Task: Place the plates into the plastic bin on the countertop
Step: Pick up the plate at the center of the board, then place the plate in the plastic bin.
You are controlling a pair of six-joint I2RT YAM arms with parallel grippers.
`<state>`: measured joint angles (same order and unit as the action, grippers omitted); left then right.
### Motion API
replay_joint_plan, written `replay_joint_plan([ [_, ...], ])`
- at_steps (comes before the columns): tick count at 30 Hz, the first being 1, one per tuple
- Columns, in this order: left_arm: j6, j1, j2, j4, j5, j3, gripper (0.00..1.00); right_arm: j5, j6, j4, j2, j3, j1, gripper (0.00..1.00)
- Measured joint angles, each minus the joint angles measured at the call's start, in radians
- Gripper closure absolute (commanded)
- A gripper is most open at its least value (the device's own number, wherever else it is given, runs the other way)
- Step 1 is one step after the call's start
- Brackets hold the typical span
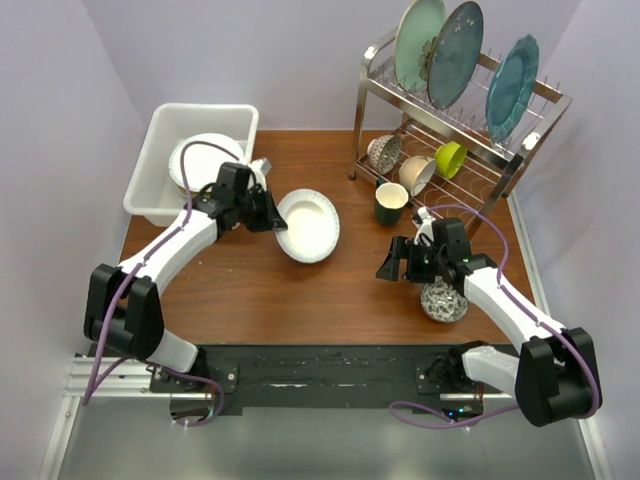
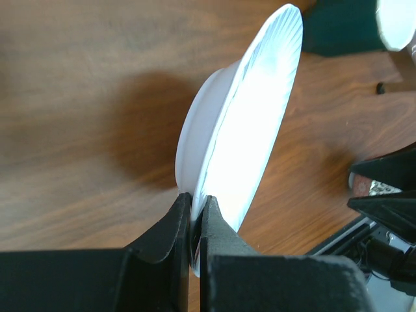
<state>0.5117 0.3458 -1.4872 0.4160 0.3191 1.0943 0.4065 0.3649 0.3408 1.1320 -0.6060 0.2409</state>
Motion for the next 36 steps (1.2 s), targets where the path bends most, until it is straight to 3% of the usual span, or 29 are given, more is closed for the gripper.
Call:
replay_joint_plan([
  [18,-0.113,-0.270,-0.002,0.149,0.093,0.256,1.00,0.004,-0.007,0.004,0.000,-0.006,0.000,0.12],
  [36,-0.077,-0.479,-0.033,0.117,0.290,0.278,1.00,0.032,-0.007,-0.005,0.011,-0.006,0.000,0.12],
])
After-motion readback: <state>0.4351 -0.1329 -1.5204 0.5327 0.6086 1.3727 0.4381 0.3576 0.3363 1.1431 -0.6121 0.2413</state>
